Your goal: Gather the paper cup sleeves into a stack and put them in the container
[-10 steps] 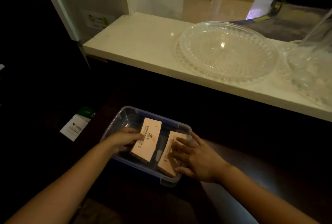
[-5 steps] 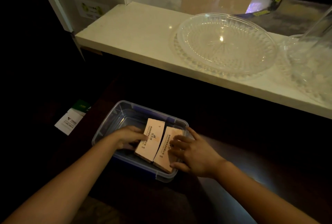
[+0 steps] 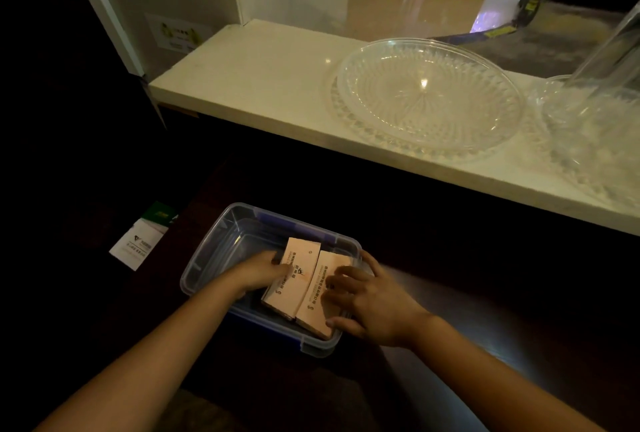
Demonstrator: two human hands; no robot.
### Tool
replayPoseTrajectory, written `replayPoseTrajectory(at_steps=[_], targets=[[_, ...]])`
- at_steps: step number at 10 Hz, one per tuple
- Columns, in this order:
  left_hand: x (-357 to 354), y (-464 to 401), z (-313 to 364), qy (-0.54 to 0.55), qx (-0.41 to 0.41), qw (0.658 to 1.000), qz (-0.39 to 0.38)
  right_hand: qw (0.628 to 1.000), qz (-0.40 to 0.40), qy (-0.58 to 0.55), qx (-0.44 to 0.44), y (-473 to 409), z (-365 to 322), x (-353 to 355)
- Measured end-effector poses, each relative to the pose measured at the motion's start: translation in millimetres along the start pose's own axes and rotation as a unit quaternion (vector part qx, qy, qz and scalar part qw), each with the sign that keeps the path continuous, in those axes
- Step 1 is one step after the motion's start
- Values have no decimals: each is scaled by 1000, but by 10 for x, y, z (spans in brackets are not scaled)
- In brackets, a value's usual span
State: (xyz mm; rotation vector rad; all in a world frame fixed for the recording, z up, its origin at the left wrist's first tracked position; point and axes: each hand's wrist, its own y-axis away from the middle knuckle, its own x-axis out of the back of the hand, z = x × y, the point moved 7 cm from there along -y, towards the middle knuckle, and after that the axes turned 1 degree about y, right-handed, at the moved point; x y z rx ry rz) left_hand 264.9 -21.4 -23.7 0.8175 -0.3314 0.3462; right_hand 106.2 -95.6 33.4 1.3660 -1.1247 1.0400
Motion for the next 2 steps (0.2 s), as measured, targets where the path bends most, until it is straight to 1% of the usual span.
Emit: replayPoseTrajectory(at_steps=[1, 2], targets=[[208, 130, 102, 1, -35, 998, 49, 999, 35, -24, -14, -2, 24, 120], [408, 311, 243, 3, -81, 992, 93, 996, 51, -49, -45, -97, 66, 318]])
